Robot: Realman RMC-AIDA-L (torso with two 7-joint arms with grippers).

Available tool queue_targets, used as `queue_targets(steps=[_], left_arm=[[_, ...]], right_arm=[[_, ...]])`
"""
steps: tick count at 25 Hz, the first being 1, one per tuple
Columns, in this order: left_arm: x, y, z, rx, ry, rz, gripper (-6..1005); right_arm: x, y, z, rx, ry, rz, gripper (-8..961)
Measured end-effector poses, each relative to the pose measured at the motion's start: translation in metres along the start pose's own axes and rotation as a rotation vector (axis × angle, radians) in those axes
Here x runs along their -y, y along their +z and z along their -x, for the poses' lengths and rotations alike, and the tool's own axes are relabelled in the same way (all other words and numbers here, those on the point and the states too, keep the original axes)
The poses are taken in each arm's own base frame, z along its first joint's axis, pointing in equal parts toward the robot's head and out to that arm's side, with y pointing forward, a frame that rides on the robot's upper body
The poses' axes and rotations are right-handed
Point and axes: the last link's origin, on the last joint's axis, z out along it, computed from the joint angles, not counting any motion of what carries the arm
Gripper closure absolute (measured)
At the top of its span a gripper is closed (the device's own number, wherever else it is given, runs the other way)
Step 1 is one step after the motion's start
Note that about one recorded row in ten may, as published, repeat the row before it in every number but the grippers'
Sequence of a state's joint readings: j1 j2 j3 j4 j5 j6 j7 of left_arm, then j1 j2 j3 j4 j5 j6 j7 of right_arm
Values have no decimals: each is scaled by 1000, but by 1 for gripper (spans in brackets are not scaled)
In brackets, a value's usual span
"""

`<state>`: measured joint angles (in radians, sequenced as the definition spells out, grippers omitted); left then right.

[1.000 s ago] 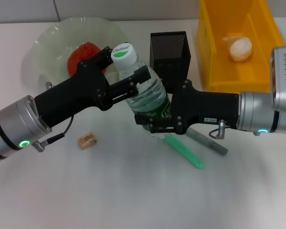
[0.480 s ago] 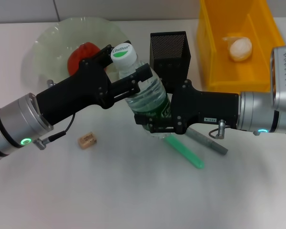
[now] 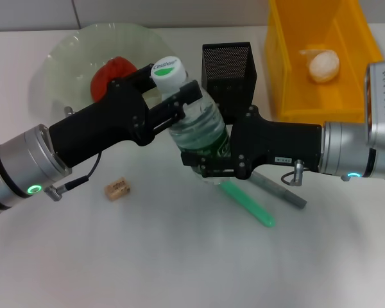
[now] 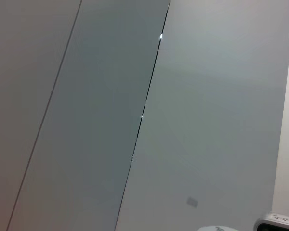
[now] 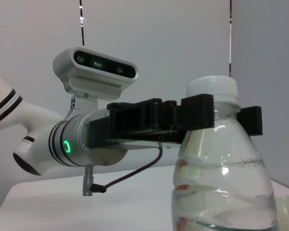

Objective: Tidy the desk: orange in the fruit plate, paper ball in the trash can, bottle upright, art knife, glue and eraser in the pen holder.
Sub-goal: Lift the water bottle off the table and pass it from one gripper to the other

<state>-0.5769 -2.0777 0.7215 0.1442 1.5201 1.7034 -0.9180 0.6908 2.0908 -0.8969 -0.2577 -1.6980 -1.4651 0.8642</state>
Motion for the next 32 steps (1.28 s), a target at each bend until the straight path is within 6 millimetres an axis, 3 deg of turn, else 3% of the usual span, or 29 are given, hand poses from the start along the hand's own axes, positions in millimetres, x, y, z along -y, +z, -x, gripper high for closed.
queue_targets(steps=[6, 13, 32], left_arm=[[0, 0, -1, -3, -7, -1, 485], [2, 1, -2, -5, -14, -4, 561], [3, 2, -5, -14, -15, 1, 544]], right_arm=[[0, 0, 0, -1, -1, 1, 147], [0, 0, 0, -1, -4, 2, 145], [1, -5, 4, 27, 3, -7, 116]])
